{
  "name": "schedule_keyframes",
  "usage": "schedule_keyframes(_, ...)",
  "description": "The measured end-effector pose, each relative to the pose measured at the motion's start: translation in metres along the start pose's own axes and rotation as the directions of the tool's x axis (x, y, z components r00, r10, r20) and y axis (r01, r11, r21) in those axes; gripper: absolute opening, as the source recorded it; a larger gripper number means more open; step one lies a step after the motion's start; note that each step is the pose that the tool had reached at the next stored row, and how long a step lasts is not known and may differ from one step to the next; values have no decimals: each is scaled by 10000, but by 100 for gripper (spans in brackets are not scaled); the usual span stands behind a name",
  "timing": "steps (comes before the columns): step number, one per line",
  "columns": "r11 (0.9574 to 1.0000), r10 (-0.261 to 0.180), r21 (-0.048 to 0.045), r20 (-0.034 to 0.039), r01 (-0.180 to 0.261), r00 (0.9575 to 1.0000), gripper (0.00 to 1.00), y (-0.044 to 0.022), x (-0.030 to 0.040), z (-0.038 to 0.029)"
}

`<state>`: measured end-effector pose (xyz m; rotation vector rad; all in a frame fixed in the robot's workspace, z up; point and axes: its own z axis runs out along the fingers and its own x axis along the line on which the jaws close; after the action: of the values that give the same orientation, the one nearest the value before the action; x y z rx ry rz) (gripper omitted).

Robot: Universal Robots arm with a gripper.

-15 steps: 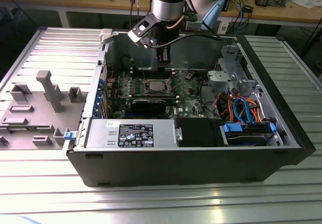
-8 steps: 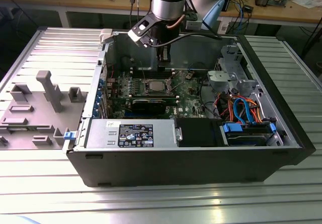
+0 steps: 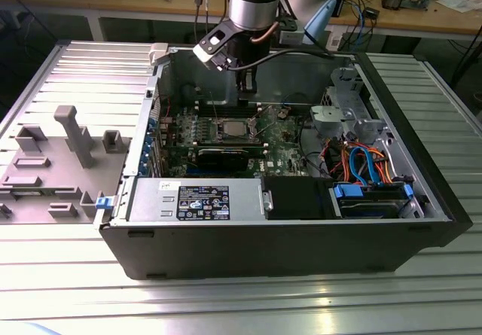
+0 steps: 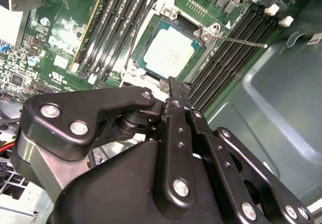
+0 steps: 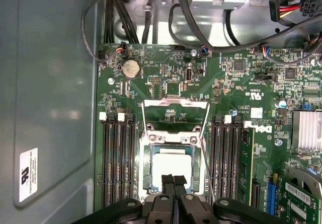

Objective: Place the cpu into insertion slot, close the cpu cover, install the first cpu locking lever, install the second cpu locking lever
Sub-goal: 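Close the cpu cover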

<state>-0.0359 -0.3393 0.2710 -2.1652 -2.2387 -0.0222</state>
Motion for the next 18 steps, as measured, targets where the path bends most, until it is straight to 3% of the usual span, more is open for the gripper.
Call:
schedule_keyframes(10,10000,0,0,0,0,10000,11,101,-3,-1)
schedule_keyframes(18,10000,-5,-8,1,5,10000,11,133,-2,-1)
